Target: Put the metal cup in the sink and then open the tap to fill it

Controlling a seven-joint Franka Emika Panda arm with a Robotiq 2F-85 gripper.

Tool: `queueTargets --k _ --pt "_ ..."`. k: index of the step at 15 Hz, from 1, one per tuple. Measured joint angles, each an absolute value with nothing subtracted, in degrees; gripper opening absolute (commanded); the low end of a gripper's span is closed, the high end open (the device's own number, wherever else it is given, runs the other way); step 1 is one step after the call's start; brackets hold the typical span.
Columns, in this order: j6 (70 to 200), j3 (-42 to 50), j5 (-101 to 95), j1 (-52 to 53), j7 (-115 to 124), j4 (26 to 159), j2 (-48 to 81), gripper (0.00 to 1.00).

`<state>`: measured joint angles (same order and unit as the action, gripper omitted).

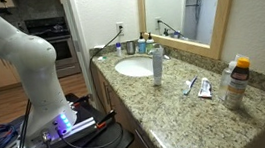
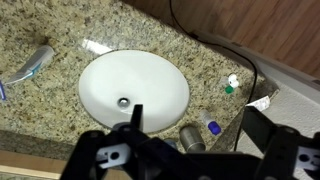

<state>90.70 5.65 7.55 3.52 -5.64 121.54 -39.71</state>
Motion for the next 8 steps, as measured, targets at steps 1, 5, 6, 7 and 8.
queueTargets --k 1,5,6,7,8 --pt "90.7 5.6 7.6 3.5 -5.6 121.5 -39.6 1.00" --pt "90.9 1.6 7.9 3.6 -1.9 126.0 -35.9 1.00" --pt "92.2 -0.1 8.4 3.6 -0.2 127.6 -34.2 1.00" --pt "94.8 -1.8 8.5 3.7 1.7 129.1 -32.3 1.00" --pt "98.6 -3.5 8.6 3.8 4.0 130.5 -30.2 1.00"
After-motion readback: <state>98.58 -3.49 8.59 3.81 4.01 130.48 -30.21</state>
